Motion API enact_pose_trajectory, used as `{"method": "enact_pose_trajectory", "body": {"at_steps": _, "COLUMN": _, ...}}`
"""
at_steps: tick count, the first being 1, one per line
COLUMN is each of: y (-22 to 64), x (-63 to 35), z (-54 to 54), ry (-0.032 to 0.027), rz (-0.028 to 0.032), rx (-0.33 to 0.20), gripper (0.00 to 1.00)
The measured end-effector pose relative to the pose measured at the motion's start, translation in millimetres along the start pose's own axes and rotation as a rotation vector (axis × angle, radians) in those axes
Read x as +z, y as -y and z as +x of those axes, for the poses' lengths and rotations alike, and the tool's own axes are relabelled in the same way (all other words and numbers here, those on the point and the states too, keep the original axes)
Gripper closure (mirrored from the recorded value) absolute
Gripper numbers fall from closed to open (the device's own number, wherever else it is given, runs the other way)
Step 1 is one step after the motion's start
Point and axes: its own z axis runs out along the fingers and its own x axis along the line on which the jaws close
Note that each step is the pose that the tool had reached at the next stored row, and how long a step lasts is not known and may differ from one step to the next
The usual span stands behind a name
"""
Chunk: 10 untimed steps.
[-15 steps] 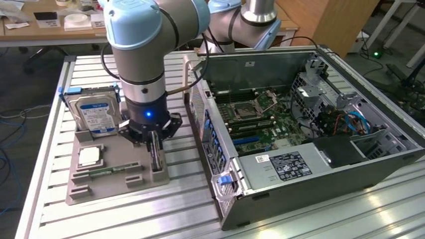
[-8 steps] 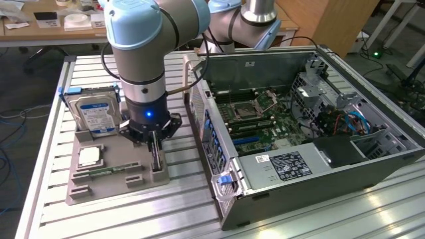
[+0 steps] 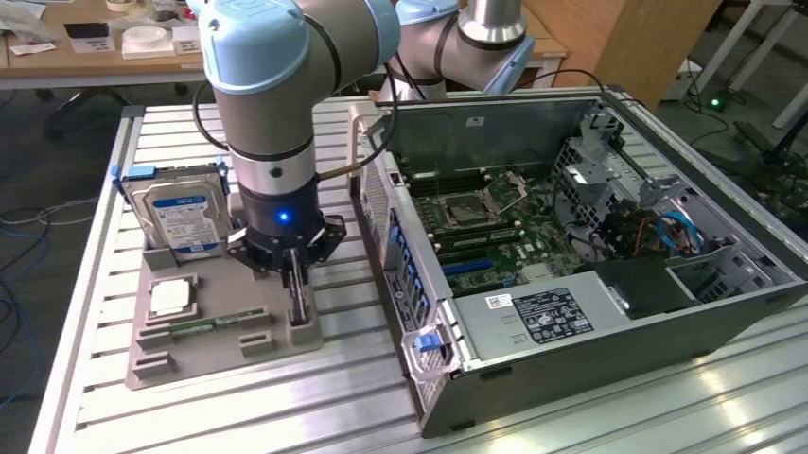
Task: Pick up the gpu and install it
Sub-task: 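Pick up the gpu and move the gpu toward the slot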
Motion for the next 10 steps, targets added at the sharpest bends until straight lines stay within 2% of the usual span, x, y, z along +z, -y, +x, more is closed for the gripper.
{"method": "enact_pose_trajectory", "body": {"at_steps": 5, "y": 0.0, "x": -1.2, "z": 0.0, "ry": 0.0001, "rz": 0.0001, "rx": 0.000, "gripper": 0.72}}
{"method": "enact_pose_trajectory", "body": {"at_steps": 10, "y": -0.2, "x": -18.1, "z": -0.3, "ry": 0.0000, "rz": -0.0019, "rx": 0.000, "gripper": 0.72}}
